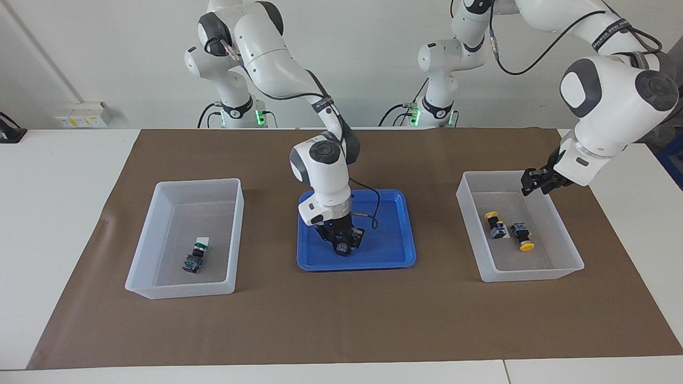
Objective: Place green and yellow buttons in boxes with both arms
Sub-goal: 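Carry the green button into the clear box with the right gripper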
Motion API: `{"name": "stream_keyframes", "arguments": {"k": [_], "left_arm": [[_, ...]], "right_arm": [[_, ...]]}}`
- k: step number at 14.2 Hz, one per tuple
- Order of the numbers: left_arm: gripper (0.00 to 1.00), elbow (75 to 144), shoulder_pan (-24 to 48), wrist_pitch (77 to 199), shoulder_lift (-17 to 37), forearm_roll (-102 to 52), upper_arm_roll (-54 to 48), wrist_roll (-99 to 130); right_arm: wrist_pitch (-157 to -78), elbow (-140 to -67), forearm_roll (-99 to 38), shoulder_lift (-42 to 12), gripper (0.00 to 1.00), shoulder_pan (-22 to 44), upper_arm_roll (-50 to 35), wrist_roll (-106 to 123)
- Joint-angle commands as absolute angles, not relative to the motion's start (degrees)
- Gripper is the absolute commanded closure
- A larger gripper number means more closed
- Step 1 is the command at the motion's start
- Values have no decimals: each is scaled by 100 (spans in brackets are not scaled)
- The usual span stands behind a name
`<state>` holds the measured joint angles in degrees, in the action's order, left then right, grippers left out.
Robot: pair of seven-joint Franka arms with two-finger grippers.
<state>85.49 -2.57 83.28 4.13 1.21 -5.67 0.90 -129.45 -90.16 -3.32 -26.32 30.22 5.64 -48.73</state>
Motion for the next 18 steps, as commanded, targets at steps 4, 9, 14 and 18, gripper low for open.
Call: {"name": "stream_keyframes", "arguments": {"k": [4, 9, 14, 18], "left_arm": [[2, 9378, -158, 8429, -114, 158, -545, 158], [0, 9352, -219, 8726, -132, 19, -545, 141], [0, 9299, -220, 9412, -149, -229, -483, 149], [0, 9308, -167, 9448, -149, -228, -518, 158]], "right_arm": [[-11463, -9228, -694, -1565, 100, 1542, 492, -2063], [-12108, -10674, -703, -1117, 100, 423, 492, 305], [-13261, -11951, -703, -1011, 100, 142, 501, 623], [-13754, -12190, -703, -1133, 100, 88, 501, 897]]}}
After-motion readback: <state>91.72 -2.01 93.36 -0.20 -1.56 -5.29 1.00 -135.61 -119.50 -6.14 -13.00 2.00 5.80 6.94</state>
